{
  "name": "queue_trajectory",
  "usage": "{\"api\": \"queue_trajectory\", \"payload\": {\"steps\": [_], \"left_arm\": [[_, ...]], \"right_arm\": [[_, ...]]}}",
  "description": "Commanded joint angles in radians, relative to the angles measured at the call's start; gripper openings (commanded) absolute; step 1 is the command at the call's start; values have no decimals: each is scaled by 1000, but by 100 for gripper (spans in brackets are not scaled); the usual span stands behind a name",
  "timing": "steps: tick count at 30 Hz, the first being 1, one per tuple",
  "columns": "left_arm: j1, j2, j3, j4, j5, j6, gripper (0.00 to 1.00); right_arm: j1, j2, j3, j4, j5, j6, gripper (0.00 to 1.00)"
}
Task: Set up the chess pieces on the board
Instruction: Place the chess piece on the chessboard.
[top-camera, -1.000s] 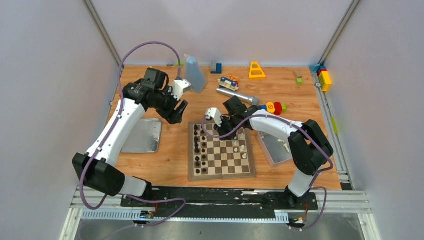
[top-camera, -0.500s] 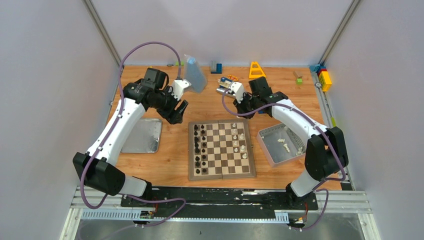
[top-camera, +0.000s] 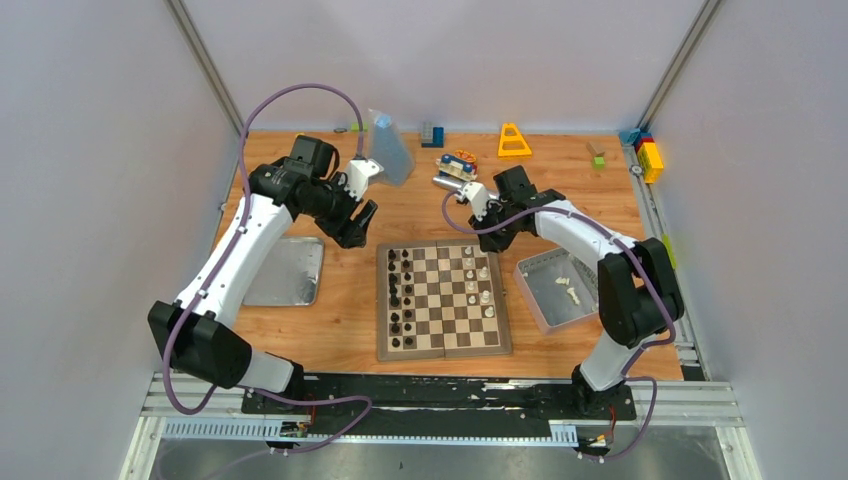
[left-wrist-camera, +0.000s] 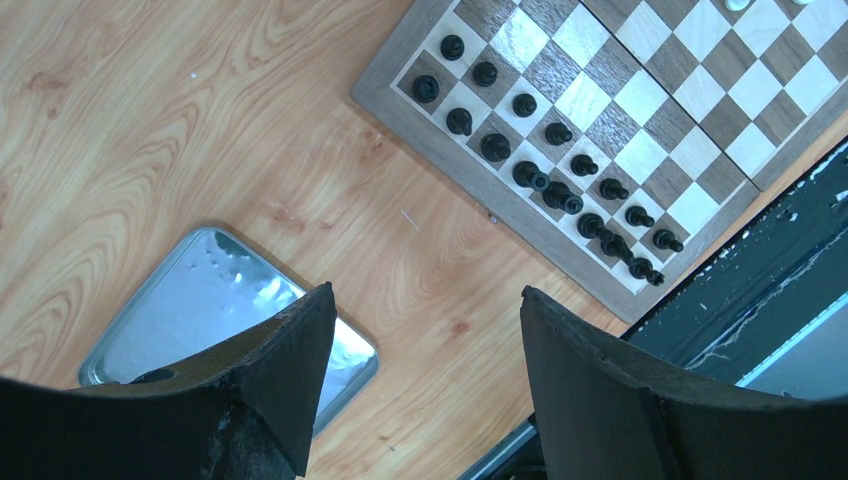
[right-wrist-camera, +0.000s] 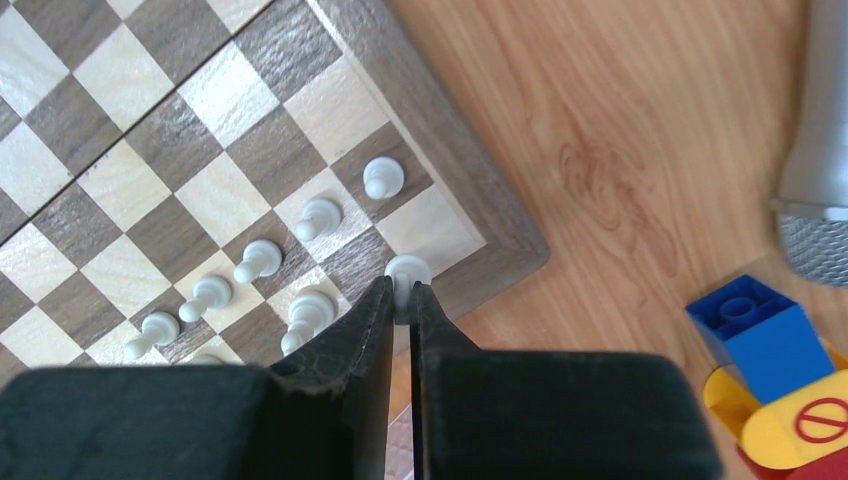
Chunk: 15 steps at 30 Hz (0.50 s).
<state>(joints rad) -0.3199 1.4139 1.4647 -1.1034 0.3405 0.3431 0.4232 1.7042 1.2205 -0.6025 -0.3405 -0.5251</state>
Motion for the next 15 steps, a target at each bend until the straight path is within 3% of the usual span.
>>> {"api": "queue_trajectory", "payload": {"steps": [1, 15], "left_arm": [[7, 3, 8, 20, 24, 2, 75], [7, 14, 8, 17, 34, 0, 75]], "right_arm": [[4, -5, -24, -5, -23, 3, 0], [15, -12, -53, -9, -58, 12, 1]]}}
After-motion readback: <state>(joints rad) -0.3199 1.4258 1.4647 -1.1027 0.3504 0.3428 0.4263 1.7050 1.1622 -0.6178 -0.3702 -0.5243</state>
